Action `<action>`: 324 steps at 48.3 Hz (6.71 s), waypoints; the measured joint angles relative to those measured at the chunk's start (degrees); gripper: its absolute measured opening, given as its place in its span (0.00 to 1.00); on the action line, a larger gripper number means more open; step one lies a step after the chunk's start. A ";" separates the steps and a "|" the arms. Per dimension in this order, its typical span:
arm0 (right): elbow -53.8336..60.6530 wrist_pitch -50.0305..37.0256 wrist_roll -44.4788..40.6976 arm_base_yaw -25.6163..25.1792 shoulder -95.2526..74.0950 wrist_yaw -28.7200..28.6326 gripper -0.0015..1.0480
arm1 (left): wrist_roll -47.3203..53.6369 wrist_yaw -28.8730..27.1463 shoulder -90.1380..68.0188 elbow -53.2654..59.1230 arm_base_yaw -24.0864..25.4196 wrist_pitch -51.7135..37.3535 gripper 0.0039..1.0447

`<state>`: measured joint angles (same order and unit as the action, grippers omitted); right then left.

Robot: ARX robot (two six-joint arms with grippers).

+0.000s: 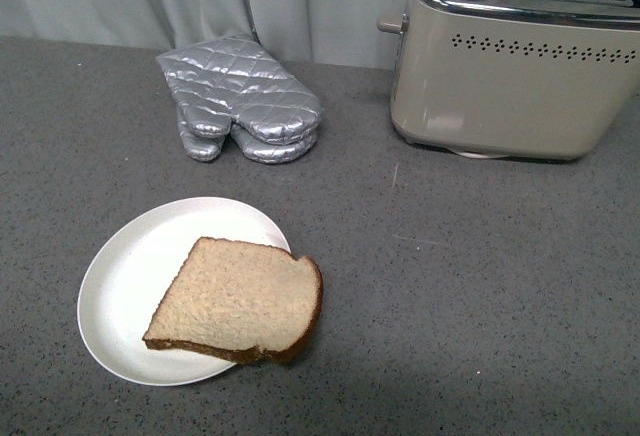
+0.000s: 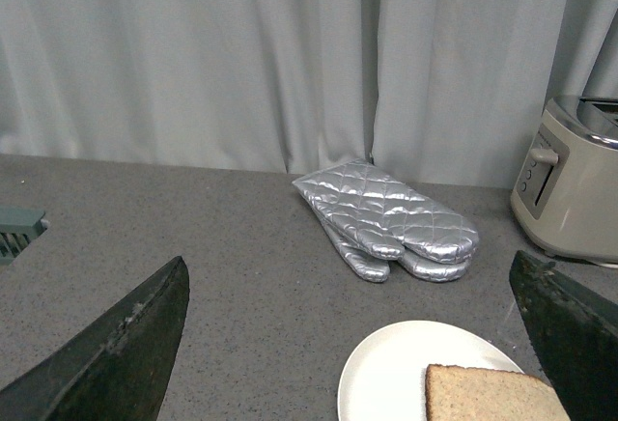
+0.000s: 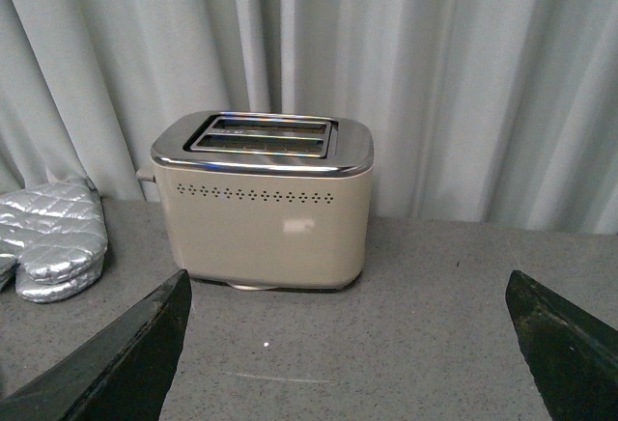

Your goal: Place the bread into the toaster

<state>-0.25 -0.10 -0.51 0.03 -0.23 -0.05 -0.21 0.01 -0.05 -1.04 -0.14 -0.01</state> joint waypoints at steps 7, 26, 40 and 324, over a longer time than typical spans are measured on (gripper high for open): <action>0.00 0.00 0.00 0.00 0.00 0.00 0.91 | 0.00 0.00 0.00 0.00 0.00 0.00 0.94; 0.00 0.00 0.00 0.00 0.00 0.00 0.91 | -0.02 0.00 0.00 0.00 0.00 0.00 0.94; 0.00 0.00 -0.02 0.00 0.00 0.00 0.91 | -0.02 0.00 0.00 0.00 0.00 0.00 0.94; 0.00 0.02 0.00 0.00 0.00 -0.02 0.91 | -0.22 0.00 -0.61 0.00 0.00 -0.35 0.03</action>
<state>-0.25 -0.08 -0.51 0.03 -0.23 -0.08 -0.43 0.01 -0.67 -1.04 -0.14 -0.36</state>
